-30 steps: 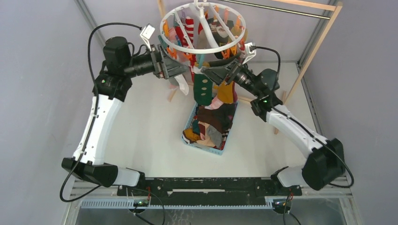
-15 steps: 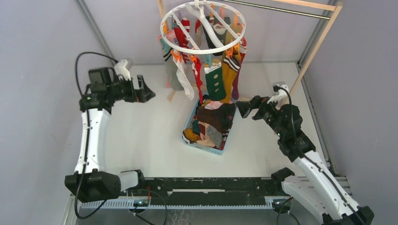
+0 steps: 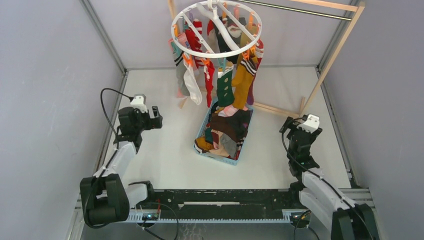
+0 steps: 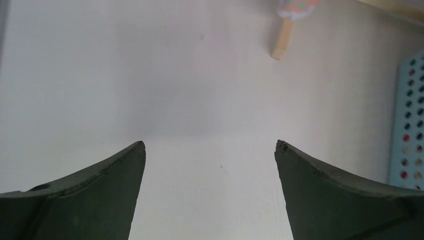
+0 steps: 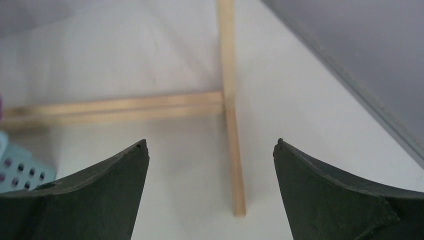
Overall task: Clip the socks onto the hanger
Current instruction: Reset both arms
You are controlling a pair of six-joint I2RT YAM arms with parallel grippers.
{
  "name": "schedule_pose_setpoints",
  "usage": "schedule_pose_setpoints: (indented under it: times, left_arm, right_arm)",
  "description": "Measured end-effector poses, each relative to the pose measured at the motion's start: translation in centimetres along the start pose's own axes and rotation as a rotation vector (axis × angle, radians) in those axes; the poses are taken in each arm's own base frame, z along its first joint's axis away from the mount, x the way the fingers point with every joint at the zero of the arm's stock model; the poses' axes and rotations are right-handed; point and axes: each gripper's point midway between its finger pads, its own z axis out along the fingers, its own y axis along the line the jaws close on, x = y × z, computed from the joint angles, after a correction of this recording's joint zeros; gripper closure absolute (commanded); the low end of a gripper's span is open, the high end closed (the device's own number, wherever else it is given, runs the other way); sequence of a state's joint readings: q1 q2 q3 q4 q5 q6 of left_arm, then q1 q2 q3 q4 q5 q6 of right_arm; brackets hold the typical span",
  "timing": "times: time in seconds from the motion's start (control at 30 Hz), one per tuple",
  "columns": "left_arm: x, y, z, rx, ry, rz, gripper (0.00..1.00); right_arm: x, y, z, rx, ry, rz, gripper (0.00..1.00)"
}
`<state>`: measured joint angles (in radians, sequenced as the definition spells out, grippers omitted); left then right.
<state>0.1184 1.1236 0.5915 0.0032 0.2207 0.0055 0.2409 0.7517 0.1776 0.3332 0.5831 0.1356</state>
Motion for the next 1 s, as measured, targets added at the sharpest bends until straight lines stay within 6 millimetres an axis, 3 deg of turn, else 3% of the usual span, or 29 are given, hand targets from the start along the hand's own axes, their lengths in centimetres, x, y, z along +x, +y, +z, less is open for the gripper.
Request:
schedule_pose_setpoints:
  times: [0.13, 0.3, 0.33, 0.4, 0.6, 0.67, 0.8, 0.87, 1.0]
  left_arm:
    - [-1.0, 1.4, 0.9, -0.068, -0.154, 0.020, 0.00]
    - [-0.6, 2.6, 1.0, -0.137, -0.264, 0.032, 0.00]
    - [-0.5, 2.8, 0.9, -0.147, -0.289, 0.034, 0.00]
    - [0.1, 3.0, 0.7, -0.162, -0.336, 0.038, 0.00]
    - [4.0, 3.1, 0.4, -0.174, -0.362, 0.033, 0.00]
    - [2.8, 3.4, 0.4, -0.190, -0.391, 0.031, 0.00]
    - [0.3, 3.8, 0.4, -0.221, -0.452, 0.025, 0.00]
    - [0.2, 3.9, 0.4, -0.227, -0.453, 0.024, 0.00]
    - [0.3, 4.0, 0.3, -0.238, -0.452, 0.021, 0.00]
  right_arm:
    - [-0.4, -1.3, 1.9, 0.068, -0.059, 0.033, 0.01]
    - [1.4, -1.7, 3.6, 0.074, -0.062, 0.032, 0.06]
    - [1.7, -1.6, 3.9, 0.067, -0.060, 0.032, 0.03]
    - [2.1, -1.0, 4.4, 0.039, -0.058, 0.022, 0.00]
    - [2.9, 1.6, 4.6, -0.117, -0.073, -0.020, 0.00]
    - [2.7, 2.3, 5.0, -0.155, -0.058, -0.030, 0.00]
    - [0.3, 2.5, 7.1, -0.164, -0.070, -0.002, 0.00]
    - [-0.3, 2.3, 7.5, -0.162, -0.078, 0.008, 0.00]
    - [0.8, 2.3, 7.4, -0.170, -0.036, 0.000, 0.00]
